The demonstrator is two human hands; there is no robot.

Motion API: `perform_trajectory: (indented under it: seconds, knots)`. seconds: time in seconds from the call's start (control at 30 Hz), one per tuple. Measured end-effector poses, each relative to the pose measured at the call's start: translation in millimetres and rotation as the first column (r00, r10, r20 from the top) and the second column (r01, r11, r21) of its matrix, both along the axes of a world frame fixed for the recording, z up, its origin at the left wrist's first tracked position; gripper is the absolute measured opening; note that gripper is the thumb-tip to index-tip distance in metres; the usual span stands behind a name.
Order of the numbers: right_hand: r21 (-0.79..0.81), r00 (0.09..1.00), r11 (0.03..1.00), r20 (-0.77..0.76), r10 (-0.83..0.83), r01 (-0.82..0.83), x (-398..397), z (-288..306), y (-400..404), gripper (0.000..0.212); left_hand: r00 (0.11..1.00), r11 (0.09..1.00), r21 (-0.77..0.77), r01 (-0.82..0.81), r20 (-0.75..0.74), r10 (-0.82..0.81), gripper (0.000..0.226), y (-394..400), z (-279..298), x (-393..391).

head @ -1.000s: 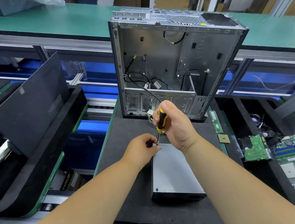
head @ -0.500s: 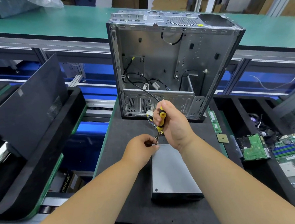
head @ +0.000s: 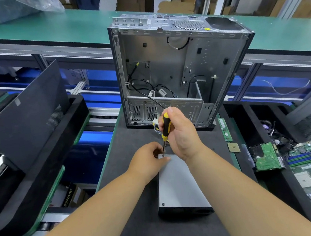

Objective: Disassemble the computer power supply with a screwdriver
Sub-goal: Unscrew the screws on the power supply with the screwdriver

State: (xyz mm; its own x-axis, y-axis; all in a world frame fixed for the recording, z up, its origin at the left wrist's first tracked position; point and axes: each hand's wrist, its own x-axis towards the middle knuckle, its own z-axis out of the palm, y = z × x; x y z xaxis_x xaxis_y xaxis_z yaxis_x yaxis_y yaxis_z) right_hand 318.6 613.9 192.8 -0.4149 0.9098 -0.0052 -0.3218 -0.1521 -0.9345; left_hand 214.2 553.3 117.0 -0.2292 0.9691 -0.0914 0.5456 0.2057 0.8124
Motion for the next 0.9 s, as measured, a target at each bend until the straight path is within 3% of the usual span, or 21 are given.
perform_trajectory:
  seconds: [0.17, 0.33, 0.47, 0.57, 0.73, 0.9]
  knots:
    - [0.06, 0.997, 0.996, 0.055, 0.057, -0.06, -0.4, -0.2, 1.9, 0.024, 0.997, 1.0, 0.007, -0.014, 0.072, 0.013, 0.02, -0.2, -4.3, -1.1]
    - [0.049, 0.989, 0.998, 0.147, 0.03, -0.037, -2.5, 2.7, 5.2, 0.034, 0.998, 1.0, -0.005, -0.026, 0.048, 0.027, 0.019, 0.4, -2.7, 1.3]
    - [0.003, 0.998, 0.998, 0.016, 0.067, -0.067, 0.2, -1.9, 4.2, 0.046, 0.998, 1.0, -0.002, -0.03, 0.05, 0.03, 0.018, 0.2, -1.7, 1.8]
    - [0.014, 0.994, 0.995, -0.038, 0.102, -0.102, 2.9, -2.5, 3.4, 0.033, 0.998, 1.0, 0.001, -0.028, 0.054, 0.028, 0.019, 0.2, -1.3, 2.1]
    - [0.055, 0.995, 0.995, 0.06, 0.079, -0.083, 4.8, -1.1, 5.1, 0.022, 0.998, 1.0, -0.001, -0.027, 0.053, 0.027, 0.018, 0.3, -2.5, 1.9]
    - [0.002, 0.986, 0.999, 0.161, 0.041, -0.042, 1.8, 1.0, 10.0, 0.046, 0.996, 1.0, 0.0, -0.031, 0.079, 0.031, 0.02, 0.2, -2.0, 2.6]
